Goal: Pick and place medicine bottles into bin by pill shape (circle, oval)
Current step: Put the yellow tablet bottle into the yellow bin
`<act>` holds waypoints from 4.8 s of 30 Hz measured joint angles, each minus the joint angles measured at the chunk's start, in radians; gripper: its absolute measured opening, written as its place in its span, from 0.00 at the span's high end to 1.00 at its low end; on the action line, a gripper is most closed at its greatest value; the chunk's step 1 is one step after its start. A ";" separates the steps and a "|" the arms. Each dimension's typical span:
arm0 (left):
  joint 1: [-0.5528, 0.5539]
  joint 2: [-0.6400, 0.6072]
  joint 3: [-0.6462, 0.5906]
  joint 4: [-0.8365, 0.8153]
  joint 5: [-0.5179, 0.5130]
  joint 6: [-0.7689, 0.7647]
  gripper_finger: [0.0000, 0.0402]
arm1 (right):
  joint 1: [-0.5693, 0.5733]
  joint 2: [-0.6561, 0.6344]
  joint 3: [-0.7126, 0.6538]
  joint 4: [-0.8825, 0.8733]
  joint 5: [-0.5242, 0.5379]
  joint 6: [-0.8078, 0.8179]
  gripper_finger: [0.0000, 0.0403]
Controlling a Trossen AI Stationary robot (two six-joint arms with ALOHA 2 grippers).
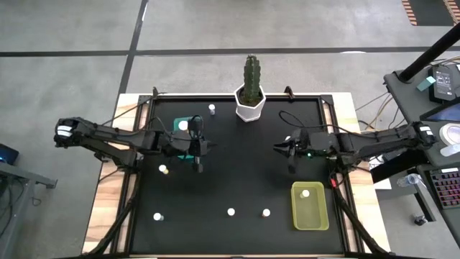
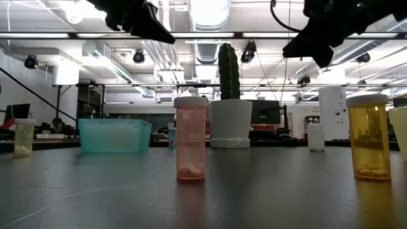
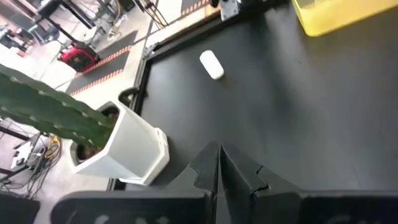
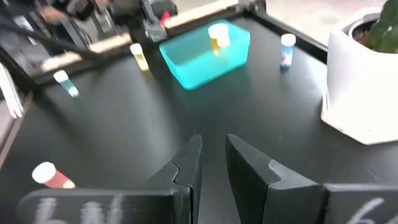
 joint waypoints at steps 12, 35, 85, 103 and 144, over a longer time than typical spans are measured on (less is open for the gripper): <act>-0.002 -0.016 0.004 -0.162 0.125 -0.299 1.00 | 0.000 0.134 0.129 -0.174 -0.001 -0.117 0.84; -0.176 -0.011 0.088 -1.046 0.490 -1.298 1.00 | 0.000 0.156 0.109 0.117 -0.001 -0.573 0.84; -0.333 -0.075 -0.257 -0.909 0.138 -1.152 0.42 | 0.000 0.156 0.115 0.101 -0.083 -0.509 0.84; -0.333 -0.075 -0.257 -0.894 0.122 -1.151 0.73 | 0.000 0.156 0.113 0.101 -0.082 -0.509 0.84; -0.139 0.287 0.138 -0.009 0.011 -0.282 0.75 | 0.076 0.329 0.171 0.143 -0.093 -0.241 0.51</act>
